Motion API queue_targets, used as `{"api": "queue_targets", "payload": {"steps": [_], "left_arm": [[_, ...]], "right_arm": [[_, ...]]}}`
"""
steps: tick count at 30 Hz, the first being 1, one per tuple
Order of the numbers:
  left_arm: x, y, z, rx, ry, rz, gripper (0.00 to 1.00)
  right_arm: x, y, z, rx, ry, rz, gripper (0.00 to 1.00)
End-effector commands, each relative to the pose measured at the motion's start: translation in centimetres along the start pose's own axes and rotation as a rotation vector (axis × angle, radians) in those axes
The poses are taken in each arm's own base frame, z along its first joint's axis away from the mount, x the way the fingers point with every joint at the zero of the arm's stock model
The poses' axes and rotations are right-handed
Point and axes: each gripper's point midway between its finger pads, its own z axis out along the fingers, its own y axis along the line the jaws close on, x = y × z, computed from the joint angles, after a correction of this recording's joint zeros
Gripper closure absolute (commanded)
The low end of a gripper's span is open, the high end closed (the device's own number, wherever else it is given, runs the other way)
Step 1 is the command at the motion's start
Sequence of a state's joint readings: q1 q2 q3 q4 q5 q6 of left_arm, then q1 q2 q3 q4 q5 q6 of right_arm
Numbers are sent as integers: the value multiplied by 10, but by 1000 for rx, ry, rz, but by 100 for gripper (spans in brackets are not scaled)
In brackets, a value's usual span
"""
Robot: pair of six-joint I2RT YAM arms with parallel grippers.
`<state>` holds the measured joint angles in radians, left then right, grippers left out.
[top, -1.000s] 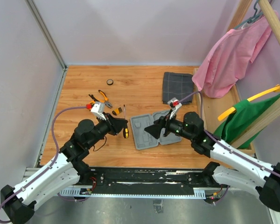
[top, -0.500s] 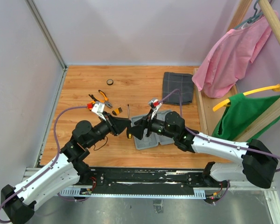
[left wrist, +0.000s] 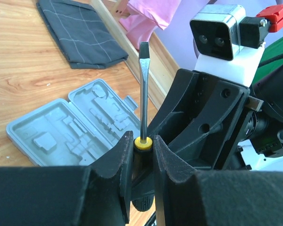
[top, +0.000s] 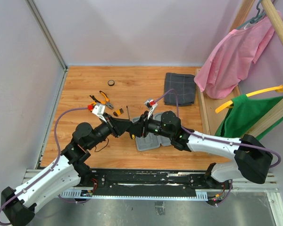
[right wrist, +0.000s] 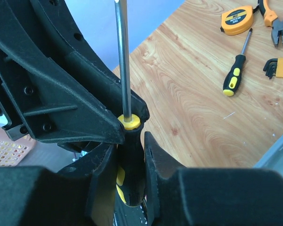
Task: Sort the tools into containers
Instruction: Pick up the screwdriver from the center of the board.
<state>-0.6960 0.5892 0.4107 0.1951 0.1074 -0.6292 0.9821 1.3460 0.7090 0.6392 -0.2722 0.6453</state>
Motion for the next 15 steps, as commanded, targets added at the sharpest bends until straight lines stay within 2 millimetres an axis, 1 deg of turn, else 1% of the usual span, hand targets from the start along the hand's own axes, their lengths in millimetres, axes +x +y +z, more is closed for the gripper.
{"api": "queue_targets", "payload": {"steps": [1, 3, 5, 6, 10, 12, 15], "left_arm": [[-13, -9, -5, 33, -51, 27, 81], [-17, -6, -8, 10, -68, 35, 68], [-21, -3, -11, -16, -84, 45, 55], [-23, -2, -12, -26, -90, 53, 50], [-31, 3, -19, -72, -104, 88, 31], [-35, 8, -23, -111, -107, 109, 24], [-45, 19, -32, -199, -130, 147, 9]], "right_arm": [[-20, 11, 1, -3, -65, -10, 90], [-18, 8, -2, 17, -60, -17, 96], [-16, 4, -5, 39, -54, -22, 98], [-15, 2, -7, 55, -51, -24, 99], [-10, -7, -18, 108, -28, -42, 99], [-7, -11, -25, 128, -22, -55, 99], [0, -20, -39, 177, -9, -70, 99]]}}
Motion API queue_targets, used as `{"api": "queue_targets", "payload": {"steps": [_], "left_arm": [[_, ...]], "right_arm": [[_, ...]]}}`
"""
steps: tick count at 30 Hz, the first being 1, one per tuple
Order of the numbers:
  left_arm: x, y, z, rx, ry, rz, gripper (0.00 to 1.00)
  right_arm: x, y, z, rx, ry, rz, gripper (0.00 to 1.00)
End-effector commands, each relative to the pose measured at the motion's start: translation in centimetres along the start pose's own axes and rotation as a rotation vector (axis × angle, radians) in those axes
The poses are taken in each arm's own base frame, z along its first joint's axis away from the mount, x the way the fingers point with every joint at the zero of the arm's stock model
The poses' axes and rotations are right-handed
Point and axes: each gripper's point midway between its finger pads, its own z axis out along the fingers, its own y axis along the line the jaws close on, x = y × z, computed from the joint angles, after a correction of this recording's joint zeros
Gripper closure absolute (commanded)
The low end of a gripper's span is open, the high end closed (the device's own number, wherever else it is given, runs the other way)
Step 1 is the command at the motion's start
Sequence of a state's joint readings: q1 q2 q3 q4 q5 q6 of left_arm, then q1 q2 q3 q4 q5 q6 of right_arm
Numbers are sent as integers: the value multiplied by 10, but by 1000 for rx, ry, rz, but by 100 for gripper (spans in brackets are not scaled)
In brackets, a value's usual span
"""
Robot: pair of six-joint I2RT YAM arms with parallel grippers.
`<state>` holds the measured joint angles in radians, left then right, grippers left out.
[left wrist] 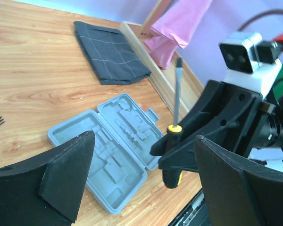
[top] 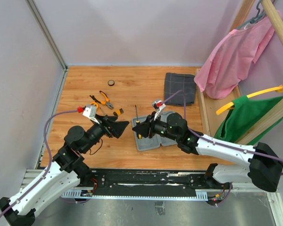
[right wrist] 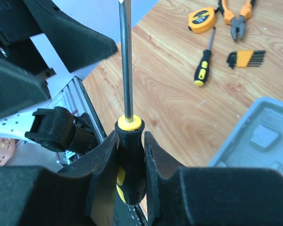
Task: Sort the tools into containers
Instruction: Pick up the screwdriver from the center of the board.
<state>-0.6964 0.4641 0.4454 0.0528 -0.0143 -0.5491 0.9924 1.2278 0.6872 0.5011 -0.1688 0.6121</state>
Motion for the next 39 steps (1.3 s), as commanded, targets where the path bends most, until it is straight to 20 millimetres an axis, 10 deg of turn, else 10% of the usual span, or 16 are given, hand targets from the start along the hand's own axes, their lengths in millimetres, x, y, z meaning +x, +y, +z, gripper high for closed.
{"api": "queue_targets", "payload": {"steps": [1, 13, 25, 39], "left_arm": [[-25, 22, -12, -161, -56, 83, 6], [-39, 141, -45, -744, -249, 382, 1], [-37, 208, -72, -872, -441, 561, 1], [-28, 241, -66, -827, -428, 543, 1]], "right_arm": [[7, -19, -21, 97, 2, -50, 99], [-15, -73, -98, 422, -157, -153, 99], [-2, -69, -123, 361, -119, -267, 99], [-8, -69, -129, 346, -135, -425, 99]]}}
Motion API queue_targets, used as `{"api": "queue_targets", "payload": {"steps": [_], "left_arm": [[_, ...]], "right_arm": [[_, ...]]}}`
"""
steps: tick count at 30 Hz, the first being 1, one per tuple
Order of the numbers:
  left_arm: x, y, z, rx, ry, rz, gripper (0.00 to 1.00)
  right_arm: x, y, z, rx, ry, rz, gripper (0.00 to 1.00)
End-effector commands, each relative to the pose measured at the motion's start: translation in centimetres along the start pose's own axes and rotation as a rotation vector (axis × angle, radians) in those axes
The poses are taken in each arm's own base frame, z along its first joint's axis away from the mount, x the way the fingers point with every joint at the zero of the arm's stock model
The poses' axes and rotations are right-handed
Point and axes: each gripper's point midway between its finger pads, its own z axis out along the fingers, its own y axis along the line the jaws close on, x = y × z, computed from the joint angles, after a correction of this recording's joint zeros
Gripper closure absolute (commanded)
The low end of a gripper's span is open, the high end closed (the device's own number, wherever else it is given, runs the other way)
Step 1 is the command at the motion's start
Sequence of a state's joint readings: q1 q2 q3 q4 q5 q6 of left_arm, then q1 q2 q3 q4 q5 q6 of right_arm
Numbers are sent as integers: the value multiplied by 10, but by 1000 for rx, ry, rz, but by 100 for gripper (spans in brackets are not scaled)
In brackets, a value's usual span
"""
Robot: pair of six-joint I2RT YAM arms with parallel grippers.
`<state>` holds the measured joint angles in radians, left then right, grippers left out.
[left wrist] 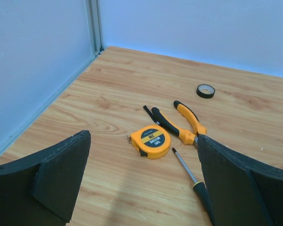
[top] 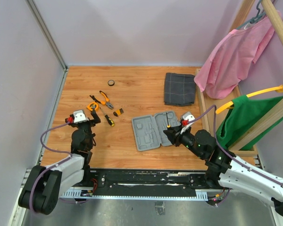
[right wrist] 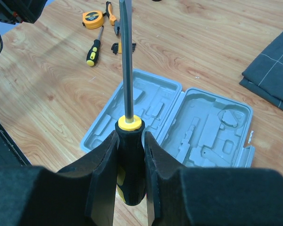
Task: Sort the tools into containers
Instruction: Pick up the screwdriver from the center of the board, then place the screwdriver in the storage box.
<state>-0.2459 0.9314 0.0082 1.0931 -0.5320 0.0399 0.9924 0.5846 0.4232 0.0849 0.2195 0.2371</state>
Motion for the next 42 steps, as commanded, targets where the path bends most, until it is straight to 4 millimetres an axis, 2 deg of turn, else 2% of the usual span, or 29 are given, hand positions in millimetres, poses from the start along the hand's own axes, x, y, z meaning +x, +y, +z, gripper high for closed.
{"api": "queue_targets", "payload": {"steps": [1, 6, 10, 19, 22, 26, 29, 42], "left_arm": [[11, -1, -10, 66, -22, -28, 1], [14, -4, -1, 79, -9, -16, 1], [13, 1, -1, 83, -36, -20, 1], [27, -1, 4, 98, -20, -8, 1], [34, 0, 13, 68, 17, -2, 1], [45, -2, 28, 42, 80, 12, 1], [50, -4, 32, 39, 106, 25, 1], [50, -4, 33, 39, 105, 24, 1]], "right_arm": [[-9, 4, 0, -28, -46, -43, 99], [-8, 5, 1, -39, -41, -84, 99], [-5, 1, 2, -36, -36, -159, 99], [4, -4, 3, -85, -29, -485, 99], [6, -4, 3, -110, -32, -584, 99], [10, -10, 6, -92, 7, -629, 99], [14, -14, 7, -77, 81, -636, 96], [26, -49, 15, 190, 442, -423, 90]]}}
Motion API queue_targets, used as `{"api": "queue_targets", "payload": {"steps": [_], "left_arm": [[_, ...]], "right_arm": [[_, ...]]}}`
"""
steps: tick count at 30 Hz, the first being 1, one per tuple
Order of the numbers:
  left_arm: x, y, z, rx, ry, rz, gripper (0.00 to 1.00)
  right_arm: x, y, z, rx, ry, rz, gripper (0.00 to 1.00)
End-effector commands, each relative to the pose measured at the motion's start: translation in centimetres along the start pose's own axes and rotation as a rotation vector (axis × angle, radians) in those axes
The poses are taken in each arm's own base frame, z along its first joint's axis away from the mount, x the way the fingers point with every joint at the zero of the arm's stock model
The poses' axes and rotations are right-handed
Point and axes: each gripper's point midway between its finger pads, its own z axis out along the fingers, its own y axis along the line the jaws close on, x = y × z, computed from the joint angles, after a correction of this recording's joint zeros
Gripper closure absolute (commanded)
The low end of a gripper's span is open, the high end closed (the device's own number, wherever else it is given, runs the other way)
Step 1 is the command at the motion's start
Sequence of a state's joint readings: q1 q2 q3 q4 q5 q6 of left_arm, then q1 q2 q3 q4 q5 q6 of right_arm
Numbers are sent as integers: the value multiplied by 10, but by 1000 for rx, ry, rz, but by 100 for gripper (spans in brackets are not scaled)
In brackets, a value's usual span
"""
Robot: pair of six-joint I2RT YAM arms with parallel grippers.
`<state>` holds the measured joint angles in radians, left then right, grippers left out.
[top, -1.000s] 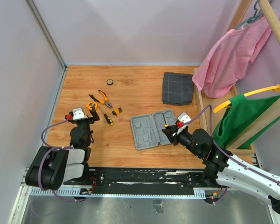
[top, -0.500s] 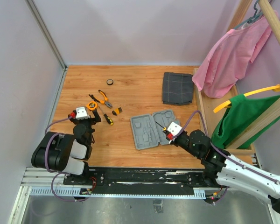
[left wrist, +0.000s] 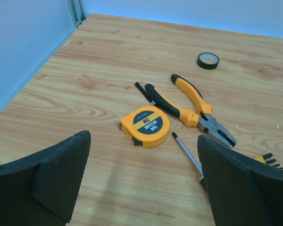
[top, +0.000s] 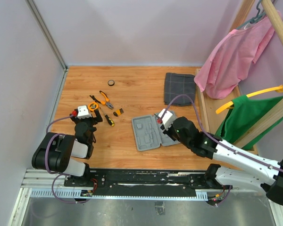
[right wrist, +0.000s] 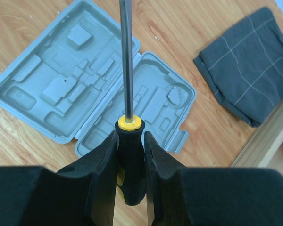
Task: Sort the tools into containers
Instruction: Place the screwdriver in the storage box.
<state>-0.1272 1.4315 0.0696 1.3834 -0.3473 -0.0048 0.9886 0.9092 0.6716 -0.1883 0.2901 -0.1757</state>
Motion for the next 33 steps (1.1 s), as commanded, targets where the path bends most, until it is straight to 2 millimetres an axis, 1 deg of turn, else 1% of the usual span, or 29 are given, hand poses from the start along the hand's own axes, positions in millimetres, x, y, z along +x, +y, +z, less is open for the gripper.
{"api": "queue_targets", "payload": {"steps": [1, 5, 8, 11, 15, 18, 21, 24, 27, 30, 33], "left_arm": [[-8, 4, 3, -25, -25, -7, 1], [-8, 5, 3, -25, -26, -7, 1], [-8, 5, 3, -26, -25, -6, 1], [-7, 5, 3, -25, -24, -6, 1], [-8, 5, 3, -26, -25, -6, 1], [-8, 5, 3, -25, -25, -7, 1], [-7, 5, 3, -25, -24, -6, 1], [-8, 5, 3, -25, -25, -6, 1], [-8, 4, 3, -25, -25, -7, 1], [-8, 4, 3, -25, -25, -7, 1], [-8, 5, 3, -25, -26, -7, 1]], "right_arm": [[16, -15, 1, 76, 146, 111, 90], [18, -18, 8, 71, 190, 220, 92], [19, -17, 14, 21, 200, 305, 93], [25, -24, 19, 15, 222, 406, 96], [26, -35, 25, -5, 222, 489, 97], [18, -44, 33, 6, 142, 488, 98], [2, -58, 38, 47, 45, 524, 97], [-5, -68, 39, 75, 61, 585, 97], [-5, -68, 42, 71, 108, 616, 99], [-3, -61, 46, 37, 119, 623, 99], [5, -53, 50, 18, 122, 634, 99]]}}
